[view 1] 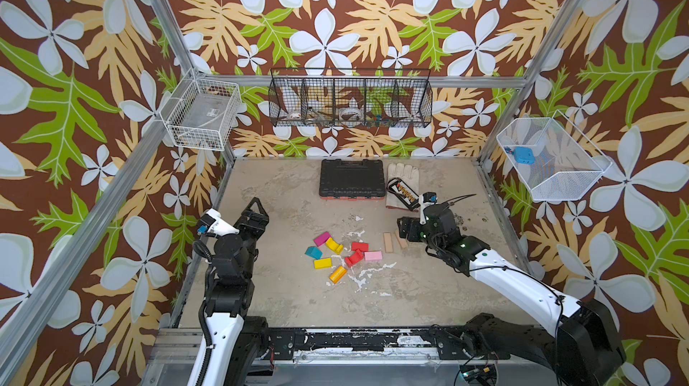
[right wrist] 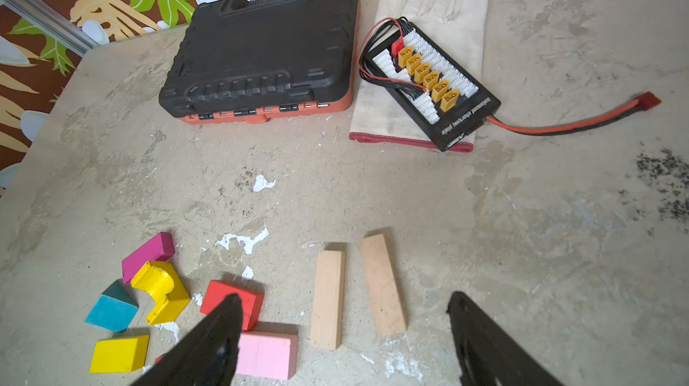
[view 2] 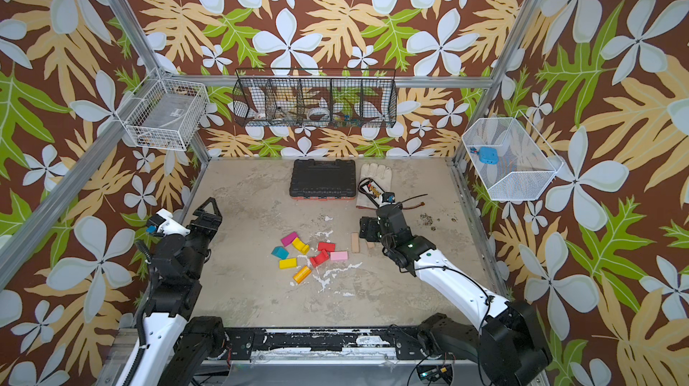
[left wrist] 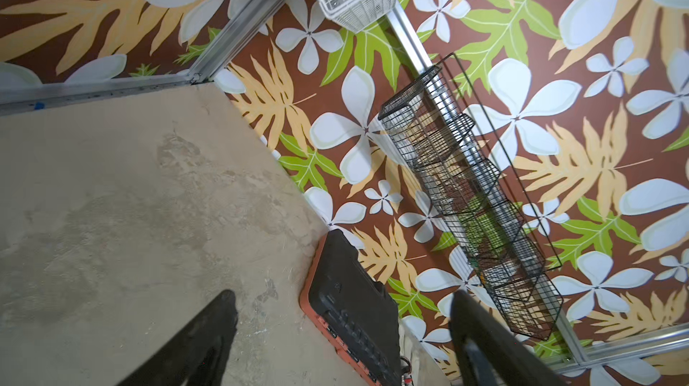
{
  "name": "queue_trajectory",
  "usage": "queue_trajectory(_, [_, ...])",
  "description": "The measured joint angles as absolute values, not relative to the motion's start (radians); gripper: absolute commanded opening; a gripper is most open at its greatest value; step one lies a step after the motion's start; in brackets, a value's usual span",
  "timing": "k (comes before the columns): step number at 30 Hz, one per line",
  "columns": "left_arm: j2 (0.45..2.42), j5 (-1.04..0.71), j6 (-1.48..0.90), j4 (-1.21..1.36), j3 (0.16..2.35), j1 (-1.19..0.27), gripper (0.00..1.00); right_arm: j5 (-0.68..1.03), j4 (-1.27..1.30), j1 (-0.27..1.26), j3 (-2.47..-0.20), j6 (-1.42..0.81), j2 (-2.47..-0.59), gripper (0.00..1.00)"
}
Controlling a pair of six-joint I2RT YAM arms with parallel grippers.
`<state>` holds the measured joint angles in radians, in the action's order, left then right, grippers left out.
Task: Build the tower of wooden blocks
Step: 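Raise both arms and move the right gripper over the wooden blocks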
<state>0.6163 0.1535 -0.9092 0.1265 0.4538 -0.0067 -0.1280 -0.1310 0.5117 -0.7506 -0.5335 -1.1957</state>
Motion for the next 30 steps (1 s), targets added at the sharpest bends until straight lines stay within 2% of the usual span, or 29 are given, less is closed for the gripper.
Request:
queue_trajectory(2, [0.697,0.151,-0.896,0.196,0.355,-0.009,0.9,-0.132,-0.145,0.519,-0.75,-0.529,-1.224,0.79])
queue_trajectory(3, [0.756,0.148,-0.907,0.193,0.311,-0.01,0.84,-0.137,-0.161,0.519,-0.748,-0.519,-1.238,0.78])
queue_trajectory(4, [0.827,0.134,-0.918,0.171,0.295,-0.012,0.85,-0.144,-0.175,0.519,-0.743,-0.517,-1.249,0.76])
queue_trajectory(8, [1.003,0.118,-0.875,0.147,0.422,-0.088,0.9,-0.15,-0.18,0.519,-0.71,-0.515,-1.274,0.65])
queue_trajectory(14, [1.124,0.145,-0.81,0.189,0.503,-0.153,0.88,-0.094,-0.163,0.522,-0.735,-0.515,-1.403,0.57])
queue_trajectory(23, [1.144,0.162,-0.783,0.179,0.533,-0.158,0.88,-0.11,-0.188,0.521,-0.797,-0.507,-1.523,0.57])
queue_trajectory(30, [1.133,0.179,-0.776,0.176,0.53,-0.158,0.87,-0.131,-0.224,0.508,-0.865,-0.49,-1.654,0.46])
